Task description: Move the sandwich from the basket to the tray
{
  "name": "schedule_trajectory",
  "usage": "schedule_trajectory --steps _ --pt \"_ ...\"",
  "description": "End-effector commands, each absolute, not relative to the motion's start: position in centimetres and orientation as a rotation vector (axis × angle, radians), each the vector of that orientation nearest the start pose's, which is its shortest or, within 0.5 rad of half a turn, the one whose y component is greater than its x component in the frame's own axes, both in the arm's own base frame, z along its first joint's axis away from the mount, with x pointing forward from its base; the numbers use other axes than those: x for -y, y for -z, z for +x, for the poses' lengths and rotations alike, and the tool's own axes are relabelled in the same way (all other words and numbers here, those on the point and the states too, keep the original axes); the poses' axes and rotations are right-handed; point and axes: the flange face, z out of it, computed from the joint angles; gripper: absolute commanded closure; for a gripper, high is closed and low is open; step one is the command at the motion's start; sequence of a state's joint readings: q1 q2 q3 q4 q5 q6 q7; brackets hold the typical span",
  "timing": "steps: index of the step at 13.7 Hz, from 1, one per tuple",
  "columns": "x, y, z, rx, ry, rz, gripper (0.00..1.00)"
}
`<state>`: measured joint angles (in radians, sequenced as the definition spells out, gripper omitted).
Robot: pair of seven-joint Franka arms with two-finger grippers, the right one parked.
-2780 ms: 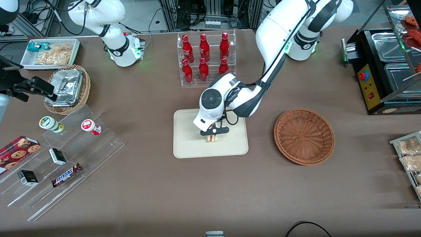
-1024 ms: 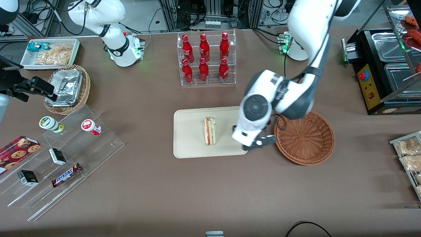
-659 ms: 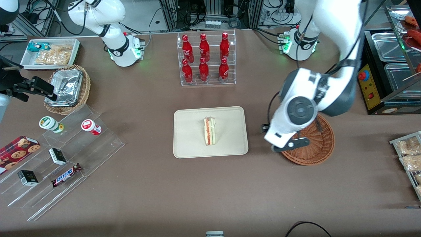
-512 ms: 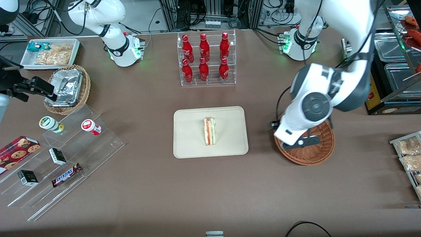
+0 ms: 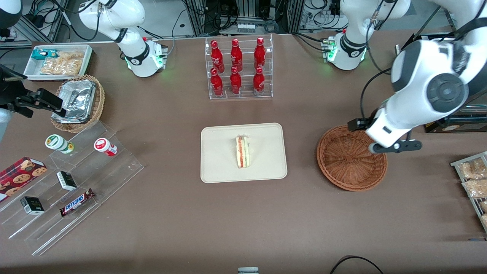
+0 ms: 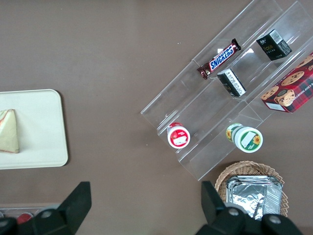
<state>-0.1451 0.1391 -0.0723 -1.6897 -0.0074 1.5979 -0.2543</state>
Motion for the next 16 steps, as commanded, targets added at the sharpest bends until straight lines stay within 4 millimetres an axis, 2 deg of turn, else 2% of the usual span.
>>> schedule_trajectory --steps 1,3,5,8,11,14,16 --pt "11.0 -51.3 55.0 0.002 -0.349 -3.092 0.00" --pt "9.0 -52.6 54.5 -0.058 -0.363 -3.098 0.00" --pt "7.8 -53.9 54.1 -0.120 -0.346 -3.096 0.00" --pt "6.4 -56.6 54.1 -0.120 -0.259 -3.097 0.00" --pt "4.0 -58.9 53.8 -0.095 -0.189 -3.084 0.00" --pt "1.2 -59.9 53.4 -0.092 -0.167 -3.103 0.00" --pt "1.1 -60.0 53.4 -0.079 -0.161 -3.136 0.00"
